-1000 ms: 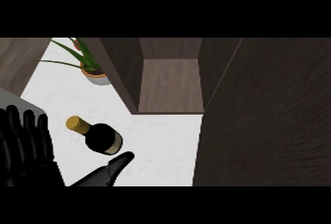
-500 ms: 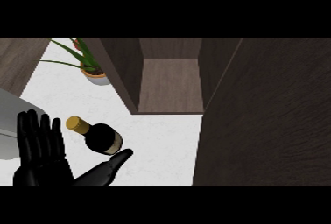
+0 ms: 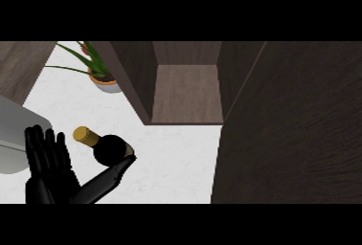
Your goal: Pick up the wine, place it into the cabinet and close the cabinet
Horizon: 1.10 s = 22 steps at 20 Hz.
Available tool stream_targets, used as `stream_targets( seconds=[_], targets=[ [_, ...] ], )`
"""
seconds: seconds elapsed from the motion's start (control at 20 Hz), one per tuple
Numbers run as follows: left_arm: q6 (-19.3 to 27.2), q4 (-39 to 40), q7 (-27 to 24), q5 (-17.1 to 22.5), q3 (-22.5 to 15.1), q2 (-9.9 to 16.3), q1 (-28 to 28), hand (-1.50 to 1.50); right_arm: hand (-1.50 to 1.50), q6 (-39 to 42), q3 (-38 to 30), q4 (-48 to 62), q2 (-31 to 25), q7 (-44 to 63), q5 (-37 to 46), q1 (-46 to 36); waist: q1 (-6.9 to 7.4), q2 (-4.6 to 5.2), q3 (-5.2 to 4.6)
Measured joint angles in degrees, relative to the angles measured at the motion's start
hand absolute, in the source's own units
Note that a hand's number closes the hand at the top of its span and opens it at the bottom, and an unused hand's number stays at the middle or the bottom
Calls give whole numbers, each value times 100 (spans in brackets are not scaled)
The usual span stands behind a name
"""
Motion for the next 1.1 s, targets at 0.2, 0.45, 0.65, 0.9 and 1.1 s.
stream_targets(
  seconds=[0.2,0.45,0.65,0.9,1.1],
  targets=[
    [-559,502,-937,653,346,-344,239,-150,-150,-42,-4,-17,25,108,-8,-98,5,-3,1],
    [-1418,1010,-1828,1345,823,-555,523,-150,-150,-54,-12,0,71,105,2,-174,17,-2,6],
    [-1942,1500,-2260,1633,1088,-650,495,-150,-150,22,-99,-1,66,54,-11,-110,7,0,10],
    [-2377,2090,-2691,1855,1347,-819,311,-150,-150,8,-27,-17,94,159,-9,-161,1,1,12],
    [-2731,2544,-3006,2029,1612,-875,218,-150,-150,33,14,-17,133,122,-9,-89,-2,2,13]
  ],
)
